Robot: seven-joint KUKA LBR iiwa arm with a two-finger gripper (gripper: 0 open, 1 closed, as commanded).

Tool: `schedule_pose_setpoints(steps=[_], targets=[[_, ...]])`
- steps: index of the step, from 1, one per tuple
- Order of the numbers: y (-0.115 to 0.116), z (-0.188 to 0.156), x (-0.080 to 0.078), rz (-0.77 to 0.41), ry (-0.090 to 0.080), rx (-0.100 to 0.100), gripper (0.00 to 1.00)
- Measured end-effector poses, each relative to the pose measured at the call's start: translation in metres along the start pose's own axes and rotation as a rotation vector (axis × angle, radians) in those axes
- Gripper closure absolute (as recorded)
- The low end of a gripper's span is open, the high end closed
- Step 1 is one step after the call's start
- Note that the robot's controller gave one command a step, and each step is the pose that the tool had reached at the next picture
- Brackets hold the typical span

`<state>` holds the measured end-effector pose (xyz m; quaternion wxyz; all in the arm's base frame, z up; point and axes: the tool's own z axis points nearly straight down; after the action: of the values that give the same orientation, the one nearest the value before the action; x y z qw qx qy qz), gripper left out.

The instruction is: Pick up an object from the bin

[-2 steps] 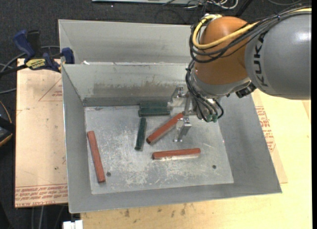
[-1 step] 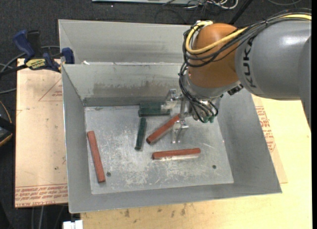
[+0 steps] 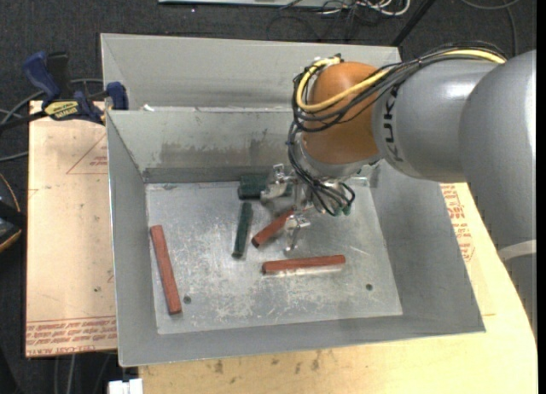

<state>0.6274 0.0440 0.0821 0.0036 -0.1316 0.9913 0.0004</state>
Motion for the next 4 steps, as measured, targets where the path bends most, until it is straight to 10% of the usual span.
schedule_pose_setpoints(steps=[2, 3, 4], targets=[[0.0009, -0.0034, -0.0004, -0.014, 0.004, -0.001, 0.00], [0.0070, 0.0020, -0.0097, 0.033, -0.011, 0.000, 1.00], [0.0070, 0.0020, -0.0097, 0.034, -0.011, 0.000, 1.00]])
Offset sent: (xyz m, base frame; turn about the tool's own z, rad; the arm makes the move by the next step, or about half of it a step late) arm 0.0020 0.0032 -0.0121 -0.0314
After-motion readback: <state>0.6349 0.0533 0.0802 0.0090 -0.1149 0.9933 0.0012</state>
